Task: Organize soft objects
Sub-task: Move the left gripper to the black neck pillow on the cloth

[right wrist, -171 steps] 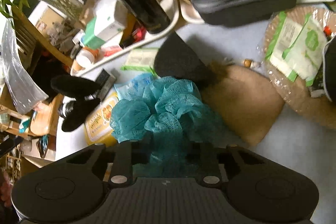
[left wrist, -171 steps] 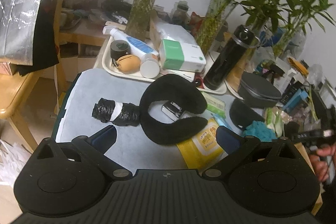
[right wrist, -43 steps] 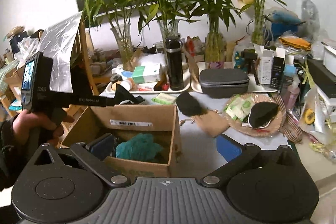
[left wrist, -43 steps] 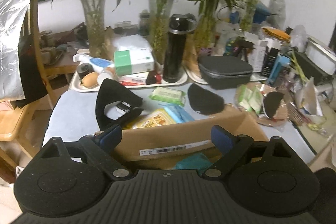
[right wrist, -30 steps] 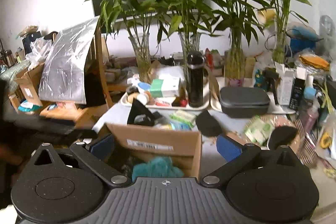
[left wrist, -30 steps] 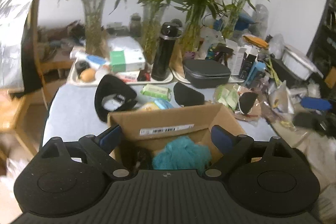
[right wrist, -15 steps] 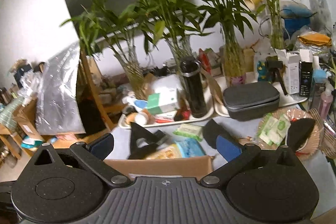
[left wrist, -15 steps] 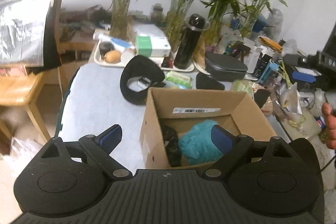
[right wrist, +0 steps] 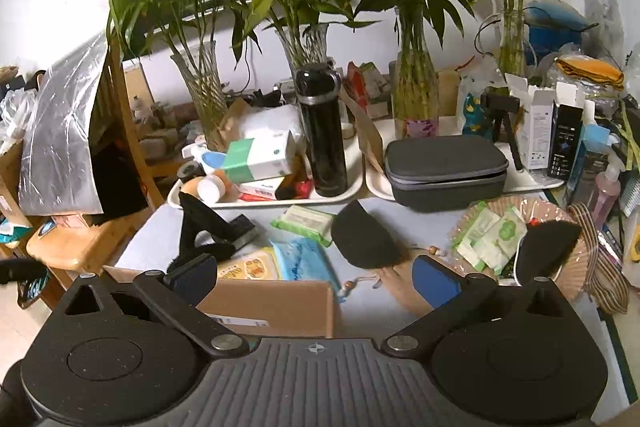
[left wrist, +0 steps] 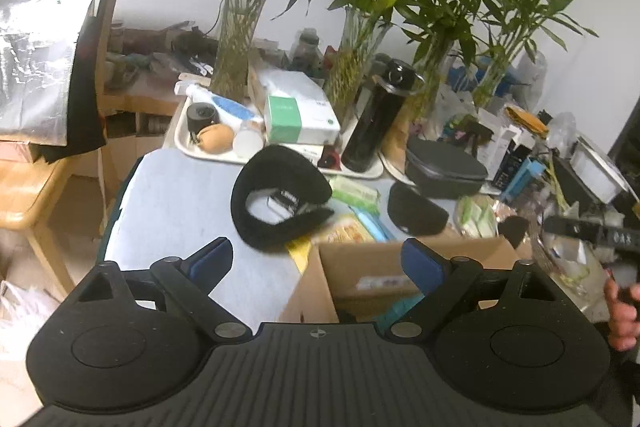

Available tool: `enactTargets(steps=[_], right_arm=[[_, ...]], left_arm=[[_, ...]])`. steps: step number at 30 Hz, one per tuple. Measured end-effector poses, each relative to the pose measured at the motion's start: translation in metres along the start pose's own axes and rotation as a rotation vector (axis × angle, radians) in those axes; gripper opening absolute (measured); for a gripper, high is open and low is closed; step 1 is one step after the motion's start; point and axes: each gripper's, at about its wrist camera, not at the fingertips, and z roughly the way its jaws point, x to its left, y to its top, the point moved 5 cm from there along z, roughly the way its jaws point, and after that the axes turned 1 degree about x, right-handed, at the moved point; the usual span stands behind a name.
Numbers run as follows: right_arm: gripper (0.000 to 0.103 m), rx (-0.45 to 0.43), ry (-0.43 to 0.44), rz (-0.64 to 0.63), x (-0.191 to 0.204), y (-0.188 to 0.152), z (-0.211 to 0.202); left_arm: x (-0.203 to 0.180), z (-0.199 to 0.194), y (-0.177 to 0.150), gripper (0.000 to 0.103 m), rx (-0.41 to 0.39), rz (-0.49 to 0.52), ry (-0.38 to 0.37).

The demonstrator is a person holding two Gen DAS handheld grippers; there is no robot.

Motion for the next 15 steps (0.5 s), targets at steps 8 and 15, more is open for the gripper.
enactTargets(steps=[8, 15], right_arm=[[0.103, -0.017, -0.011, -0.016, -0.015, 0.009, 0.016], [0.103, -0.037, 0.013, -0.011, -0.029, 0.013, 0.034]], left_arm=[[0.005, 0.033, 0.023, 0.092, -0.006, 0.08, -0.007], [0.012, 0.054, 0.032, 0.092, -0.008, 0.128, -0.017]])
